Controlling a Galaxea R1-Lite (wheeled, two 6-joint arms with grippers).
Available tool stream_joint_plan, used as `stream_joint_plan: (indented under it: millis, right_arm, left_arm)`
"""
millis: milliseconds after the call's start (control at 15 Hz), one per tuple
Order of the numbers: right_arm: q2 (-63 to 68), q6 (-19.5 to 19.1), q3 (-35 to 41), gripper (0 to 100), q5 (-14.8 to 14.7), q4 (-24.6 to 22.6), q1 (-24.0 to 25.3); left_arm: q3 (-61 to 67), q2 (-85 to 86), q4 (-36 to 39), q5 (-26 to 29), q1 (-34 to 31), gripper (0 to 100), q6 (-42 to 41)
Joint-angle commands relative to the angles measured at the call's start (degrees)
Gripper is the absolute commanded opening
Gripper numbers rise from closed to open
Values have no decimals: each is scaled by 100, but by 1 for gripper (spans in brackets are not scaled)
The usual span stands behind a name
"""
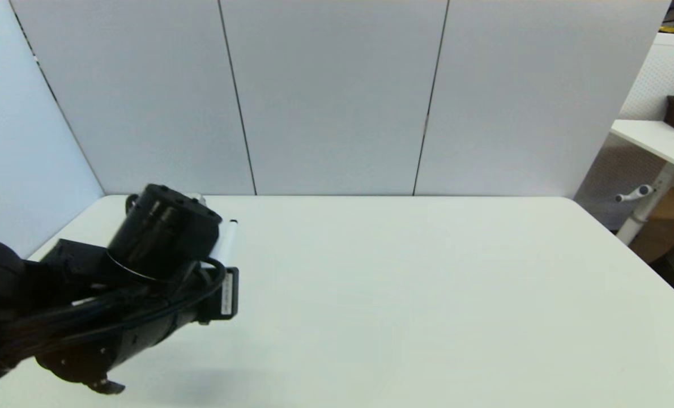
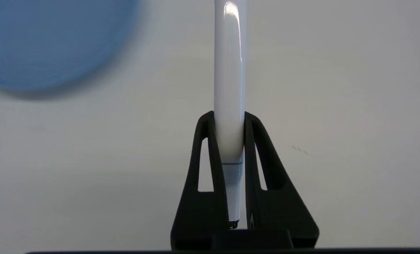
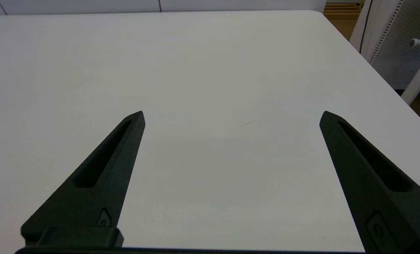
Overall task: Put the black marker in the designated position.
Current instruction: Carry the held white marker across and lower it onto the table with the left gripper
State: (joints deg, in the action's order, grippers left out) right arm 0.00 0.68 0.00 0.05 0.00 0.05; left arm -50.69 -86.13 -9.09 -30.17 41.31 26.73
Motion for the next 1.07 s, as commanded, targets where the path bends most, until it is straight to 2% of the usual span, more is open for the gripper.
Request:
stream_joint_plan:
  millis: [67, 200, 267, 667, 800, 1067]
  right_arm:
    - [0, 2, 0, 100, 4, 0, 4]
    - [0, 2, 0, 100, 4, 0, 4]
    - [0, 2, 0, 100, 4, -9, 4]
    - [0, 2, 0, 100, 4, 0, 4]
    - [9, 2, 0, 100, 4, 0, 4]
    - [0, 2, 0, 100, 4, 0, -5]
  left_arm:
    - [-354, 790, 39, 3, -1688, 0, -1900]
    - [-600, 790, 259, 73, -2681, 0, -2647]
    - [-732, 720, 382, 424, -3314, 0, -3034]
    - [-2252, -923, 382, 3325, -5960, 0, -4941]
    - [-2358, -1460, 400, 3720, -6276, 0, -5108]
    - [-2481, -2207, 408, 3782, -6390, 0, -5108]
